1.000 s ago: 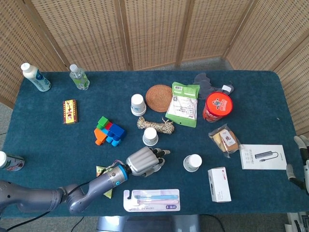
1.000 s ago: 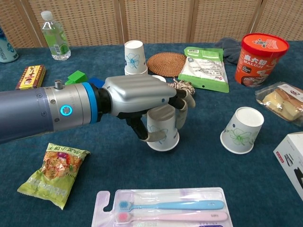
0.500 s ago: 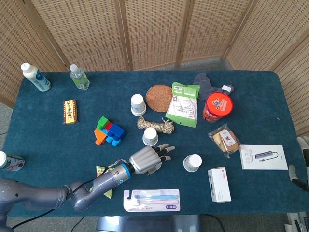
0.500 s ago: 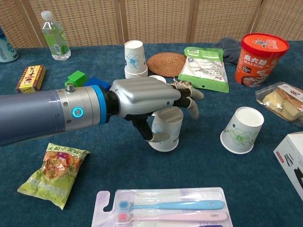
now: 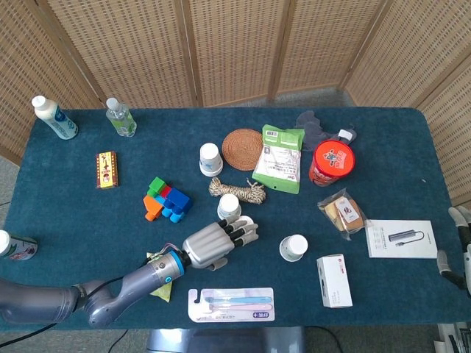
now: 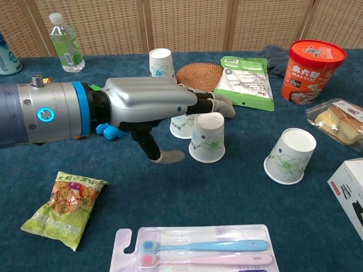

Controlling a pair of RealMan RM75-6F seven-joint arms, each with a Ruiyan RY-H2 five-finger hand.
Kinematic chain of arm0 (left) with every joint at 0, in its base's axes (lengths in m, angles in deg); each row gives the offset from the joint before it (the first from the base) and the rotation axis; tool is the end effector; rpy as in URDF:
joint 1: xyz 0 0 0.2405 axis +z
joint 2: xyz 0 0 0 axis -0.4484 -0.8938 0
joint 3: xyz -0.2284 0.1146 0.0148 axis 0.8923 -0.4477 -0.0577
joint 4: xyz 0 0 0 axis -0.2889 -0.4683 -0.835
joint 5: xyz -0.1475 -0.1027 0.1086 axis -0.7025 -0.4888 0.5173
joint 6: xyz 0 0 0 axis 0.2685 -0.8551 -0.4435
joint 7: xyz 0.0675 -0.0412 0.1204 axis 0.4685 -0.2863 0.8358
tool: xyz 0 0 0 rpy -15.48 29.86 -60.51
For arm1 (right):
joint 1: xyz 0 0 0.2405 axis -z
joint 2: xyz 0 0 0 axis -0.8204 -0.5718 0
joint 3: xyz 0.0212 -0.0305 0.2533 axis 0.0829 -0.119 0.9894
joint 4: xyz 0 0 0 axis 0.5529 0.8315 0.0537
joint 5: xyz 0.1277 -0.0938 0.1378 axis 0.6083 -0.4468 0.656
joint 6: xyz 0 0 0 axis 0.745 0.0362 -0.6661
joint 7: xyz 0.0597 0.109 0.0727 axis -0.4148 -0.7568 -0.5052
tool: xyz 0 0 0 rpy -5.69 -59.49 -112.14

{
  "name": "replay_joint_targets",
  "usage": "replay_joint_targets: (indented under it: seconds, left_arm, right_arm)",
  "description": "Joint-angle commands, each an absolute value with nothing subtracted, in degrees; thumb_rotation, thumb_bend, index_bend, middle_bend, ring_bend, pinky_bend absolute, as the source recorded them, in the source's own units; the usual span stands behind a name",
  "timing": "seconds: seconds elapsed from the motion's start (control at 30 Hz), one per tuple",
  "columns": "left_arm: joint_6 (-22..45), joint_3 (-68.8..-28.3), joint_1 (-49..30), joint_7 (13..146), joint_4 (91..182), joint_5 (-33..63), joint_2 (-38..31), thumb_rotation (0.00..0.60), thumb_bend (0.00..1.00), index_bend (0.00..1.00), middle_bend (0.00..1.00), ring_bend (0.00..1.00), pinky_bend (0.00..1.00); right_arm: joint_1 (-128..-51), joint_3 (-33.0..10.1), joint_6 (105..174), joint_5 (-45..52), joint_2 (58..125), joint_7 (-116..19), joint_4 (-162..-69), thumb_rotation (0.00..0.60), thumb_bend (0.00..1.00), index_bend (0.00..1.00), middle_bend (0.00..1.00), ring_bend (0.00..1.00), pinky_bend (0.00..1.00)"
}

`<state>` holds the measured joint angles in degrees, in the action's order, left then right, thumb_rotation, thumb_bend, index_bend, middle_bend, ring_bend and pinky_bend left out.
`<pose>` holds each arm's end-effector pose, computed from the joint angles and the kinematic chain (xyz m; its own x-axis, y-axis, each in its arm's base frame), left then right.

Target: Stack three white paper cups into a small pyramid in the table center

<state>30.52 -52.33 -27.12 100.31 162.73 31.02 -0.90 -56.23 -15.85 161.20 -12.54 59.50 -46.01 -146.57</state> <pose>-0.0498 0.2773 -0.0440 0.6315 0.2601 0.7304 0.5519 -0.8124 -0.1879 -0.3007 -0.1684 0.2212 0.4020 0.0241 0.9153 -0.9062 0.1535 0.3940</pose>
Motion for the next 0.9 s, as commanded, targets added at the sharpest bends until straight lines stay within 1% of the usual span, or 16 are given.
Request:
replay_joint_targets:
  seconds: [0.03, 0.2, 0.47, 0.6, 0.9]
  left_arm:
    - [29.32, -52.51, -26.46, 100.06, 164.1, 31.64, -2.38, 0.6, 0.45, 0.0, 0.0, 0.0, 0.08]
    - [29.22, -51.11, -26.63, 98.51, 164.45, 30.58, -5.1, 0.6, 0.45, 0.0, 0.0, 0.0, 0.08]
    - [33.49, -49.67, -29.07, 97.37, 162.16, 27.16, -8.26, 0.6, 0.45, 0.0, 0.0, 0.0, 0.08]
    - [35.04, -49.57, -30.18, 97.81, 160.48, 25.33, -7.98, 0.6, 0.45, 0.0, 0.0, 0.0, 0.08]
    - [36.31, -49.3, -32.49, 100.23, 156.01, 21.39, -5.46, 0.6, 0.45, 0.0, 0.0, 0.0, 0.09]
  right_arm:
    - [-56.28, -15.83, 161.12, -12.52, 59.51, -45.95, -146.59, 0.6, 0.51, 0.0, 0.0, 0.0, 0.0]
    - [-56.49, -15.81, 160.8, -12.55, 59.62, -46.0, -146.53, 0.6, 0.51, 0.0, 0.0, 0.0, 0.0]
    - [-56.58, -15.7, 160.64, -12.29, 59.56, -46.11, -146.47, 0.6, 0.51, 0.0, 0.0, 0.0, 0.0]
    - [-56.54, -15.73, 160.66, -12.29, 59.5, -46.18, -146.57, 0.6, 0.51, 0.0, 0.0, 0.0, 0.0]
    - [-56.24, -15.7, 160.9, -11.91, 59.15, -46.41, -146.68, 0.6, 0.51, 0.0, 0.0, 0.0, 0.0]
